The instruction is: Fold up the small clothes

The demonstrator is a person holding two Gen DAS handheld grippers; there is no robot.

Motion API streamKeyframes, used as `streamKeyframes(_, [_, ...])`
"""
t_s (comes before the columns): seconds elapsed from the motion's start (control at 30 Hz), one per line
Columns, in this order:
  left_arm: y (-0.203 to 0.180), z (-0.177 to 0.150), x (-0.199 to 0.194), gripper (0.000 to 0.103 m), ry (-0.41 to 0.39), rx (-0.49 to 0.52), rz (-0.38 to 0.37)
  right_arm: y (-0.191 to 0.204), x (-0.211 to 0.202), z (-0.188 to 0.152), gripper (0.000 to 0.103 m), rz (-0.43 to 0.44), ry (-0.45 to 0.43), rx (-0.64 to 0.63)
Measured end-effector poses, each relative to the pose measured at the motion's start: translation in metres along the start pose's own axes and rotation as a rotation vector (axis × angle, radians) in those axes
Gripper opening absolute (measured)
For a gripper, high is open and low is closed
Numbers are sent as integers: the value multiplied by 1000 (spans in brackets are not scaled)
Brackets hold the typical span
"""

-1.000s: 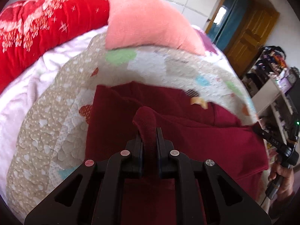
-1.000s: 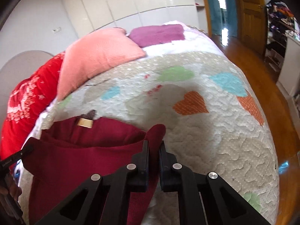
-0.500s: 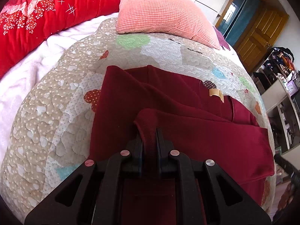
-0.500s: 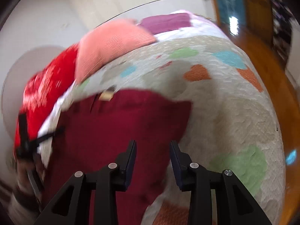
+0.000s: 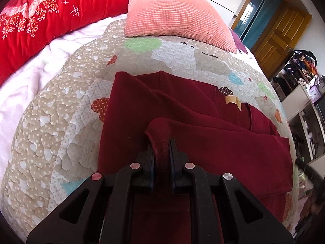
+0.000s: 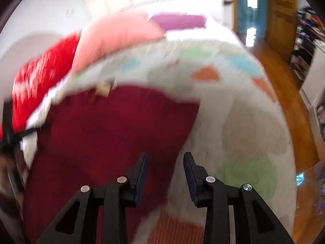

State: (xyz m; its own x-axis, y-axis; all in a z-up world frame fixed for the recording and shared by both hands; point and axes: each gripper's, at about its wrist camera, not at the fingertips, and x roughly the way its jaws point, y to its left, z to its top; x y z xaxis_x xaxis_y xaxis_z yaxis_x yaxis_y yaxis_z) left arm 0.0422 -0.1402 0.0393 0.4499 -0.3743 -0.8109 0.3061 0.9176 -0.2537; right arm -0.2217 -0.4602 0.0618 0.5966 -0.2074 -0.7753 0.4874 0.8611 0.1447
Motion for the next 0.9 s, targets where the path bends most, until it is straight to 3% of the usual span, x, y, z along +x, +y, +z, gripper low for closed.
streamKeyframes(0.03, [-1, 1, 0, 10, -1, 4, 3, -3, 2, 7, 47, -21, -21, 26])
streamKeyframes(0.17, [-4, 7, 2, 11, -12, 41, 19, -6, 38, 25, 45, -73, 44, 47])
streamKeyframes(0.23, [-3, 9, 7, 12, 4, 62, 37, -4, 56, 22, 44, -177, 64, 9])
streamKeyframes(0.4, [5, 2, 1, 15, 7, 53, 26, -3, 45, 20, 44, -159, 45, 43])
streamKeyframes(0.63, [8, -6, -13, 16, -17, 44, 38, 36, 1, -10, 44, -1, 27, -87])
streamKeyframes(0.7, [7, -10, -9, 16, -10, 46, 72, 45, 11, -27, 44, -23, 74, -139])
streamKeyframes(0.73, [8, -12, -7, 16, -8, 43, 77, 49, 20, -36, 44, -76, 95, -185])
streamKeyframes(0.9, [5, -17, -19, 16, -30, 47, 99, 55, 14, -39, 44, -125, 78, -195])
